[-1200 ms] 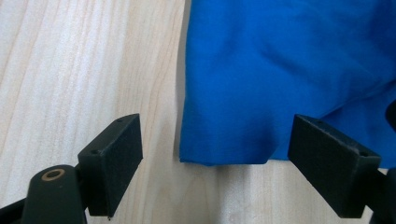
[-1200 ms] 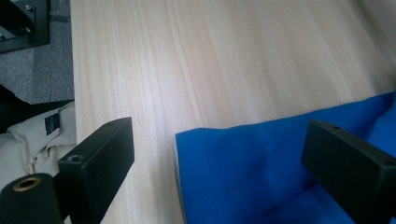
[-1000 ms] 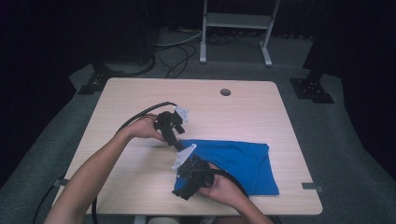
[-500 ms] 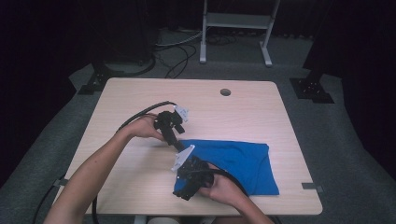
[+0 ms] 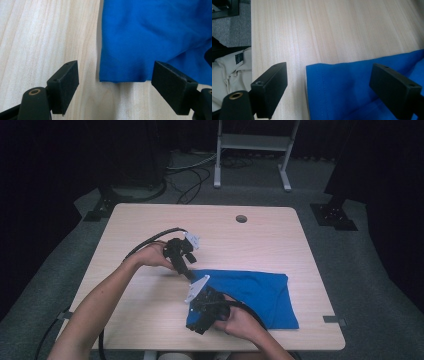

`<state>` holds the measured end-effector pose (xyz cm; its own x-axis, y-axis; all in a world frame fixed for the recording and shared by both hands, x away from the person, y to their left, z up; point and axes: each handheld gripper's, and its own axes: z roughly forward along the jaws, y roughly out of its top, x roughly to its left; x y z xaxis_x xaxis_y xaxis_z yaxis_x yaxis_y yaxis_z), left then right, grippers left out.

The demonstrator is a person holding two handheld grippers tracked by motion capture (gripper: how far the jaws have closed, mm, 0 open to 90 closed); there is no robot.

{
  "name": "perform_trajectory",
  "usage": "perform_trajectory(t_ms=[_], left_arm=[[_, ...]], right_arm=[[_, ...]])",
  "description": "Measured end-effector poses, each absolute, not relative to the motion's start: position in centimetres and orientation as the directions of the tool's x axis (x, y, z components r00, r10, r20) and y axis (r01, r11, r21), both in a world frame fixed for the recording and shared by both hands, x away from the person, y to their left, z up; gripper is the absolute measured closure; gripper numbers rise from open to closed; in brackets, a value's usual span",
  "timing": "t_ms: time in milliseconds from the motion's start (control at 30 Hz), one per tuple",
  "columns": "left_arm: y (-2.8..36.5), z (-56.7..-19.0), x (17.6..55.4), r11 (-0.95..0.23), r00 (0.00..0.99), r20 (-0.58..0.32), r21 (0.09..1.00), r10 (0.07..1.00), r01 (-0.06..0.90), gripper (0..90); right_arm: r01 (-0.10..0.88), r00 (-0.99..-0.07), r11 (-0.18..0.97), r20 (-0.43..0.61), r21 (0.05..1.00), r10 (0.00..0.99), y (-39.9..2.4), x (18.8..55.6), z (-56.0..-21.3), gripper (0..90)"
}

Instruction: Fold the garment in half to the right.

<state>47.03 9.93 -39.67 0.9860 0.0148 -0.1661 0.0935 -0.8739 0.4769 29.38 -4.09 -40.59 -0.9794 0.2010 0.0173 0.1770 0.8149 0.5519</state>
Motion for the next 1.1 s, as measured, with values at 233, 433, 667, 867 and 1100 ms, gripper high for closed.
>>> perform_trajectory(t_ms=[233,433,667,867,1100], left_arm=[[9.6,-40.4,46.5,-0.879,0.987,-0.159,0.474,-0.024,0.055,27.9],[9.8,-41.0,46.5,-0.884,0.986,-0.164,0.463,-0.018,0.061,40.7],[9.8,-40.7,46.3,-0.886,0.989,-0.148,0.458,0.000,0.069,54.6],[10.0,-40.8,45.8,-0.868,0.988,-0.150,0.487,0.024,0.095,72.4],[10.2,-40.9,45.4,-0.861,0.985,-0.153,0.488,0.074,0.140,79.7]], right_arm=[[0.173,-0.980,0.817,0.018,0.550,0.196,-4.1,29.4,-40.7,14.8],[0.174,-0.980,0.817,0.019,0.550,0.197,-4.1,29.4,-40.6,14.8],[0.170,-0.981,0.818,0.015,0.549,0.194,-4.1,29.4,-40.6,14.8],[0.172,-0.981,0.819,0.015,0.548,0.196,-4.2,29.3,-40.6,14.8],[0.170,-0.981,0.820,0.012,0.546,0.195,-4.1,29.2,-40.6,14.8]])
